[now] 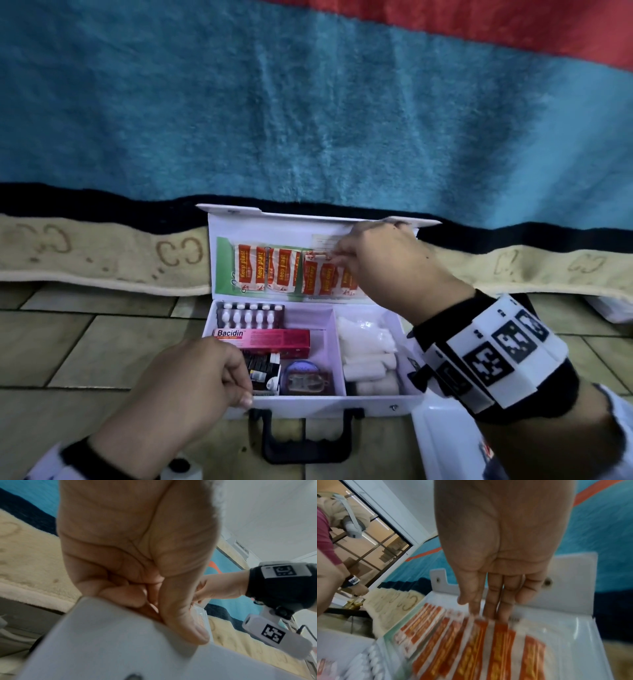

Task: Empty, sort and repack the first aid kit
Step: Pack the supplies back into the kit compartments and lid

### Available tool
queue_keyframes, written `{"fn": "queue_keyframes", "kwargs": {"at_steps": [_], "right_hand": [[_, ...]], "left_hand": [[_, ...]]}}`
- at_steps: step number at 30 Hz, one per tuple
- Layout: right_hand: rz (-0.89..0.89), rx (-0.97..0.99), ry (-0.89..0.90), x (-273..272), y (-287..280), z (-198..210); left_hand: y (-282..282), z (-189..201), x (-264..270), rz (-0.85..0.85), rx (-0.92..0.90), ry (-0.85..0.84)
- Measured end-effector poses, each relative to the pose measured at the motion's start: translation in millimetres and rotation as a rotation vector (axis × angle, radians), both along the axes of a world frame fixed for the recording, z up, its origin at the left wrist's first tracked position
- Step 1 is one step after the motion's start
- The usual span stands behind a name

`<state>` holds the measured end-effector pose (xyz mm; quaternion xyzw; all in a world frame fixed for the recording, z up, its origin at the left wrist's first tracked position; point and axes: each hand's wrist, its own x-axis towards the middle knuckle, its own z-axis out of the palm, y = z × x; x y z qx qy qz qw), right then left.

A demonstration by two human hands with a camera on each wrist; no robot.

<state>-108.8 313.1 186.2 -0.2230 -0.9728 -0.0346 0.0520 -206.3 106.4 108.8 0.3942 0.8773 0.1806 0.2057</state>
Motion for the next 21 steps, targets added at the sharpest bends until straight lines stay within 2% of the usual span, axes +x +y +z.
{"fn": "queue_keyframes", "kwargs": {"at_steps": [2, 5, 9, 11, 13, 16, 21], "right_hand": [[-0.003, -0.011, 0.044, 13, -1, 14], [-0.018, -0.134, 0.113, 45, -2, 35], [-0.126, -0.285, 0.146, 107, 4, 37], [-0.274, -0.325, 0.117, 141, 10, 22], [-0.413, -0.314, -0.039, 173, 17, -3], [-0.503, -0.344, -0.252, 211, 16, -42], [-0.552, -0.495, -0.218, 233, 5, -75]], "left_hand": [[1, 1, 0, -0.004, -0.001, -0.001], [1, 2, 0, -0.003, 0.000, -0.008], [1, 2, 1, -0.002, 0.012, 0.002], [1, 3, 2, -0.012, 0.005, 0.013], [1, 5, 3, -0.031, -0.002, 0.017], [2, 7, 4, -0.050, -0.006, 0.017], [2, 6, 3, -0.046, -0.008, 0.011]]}}
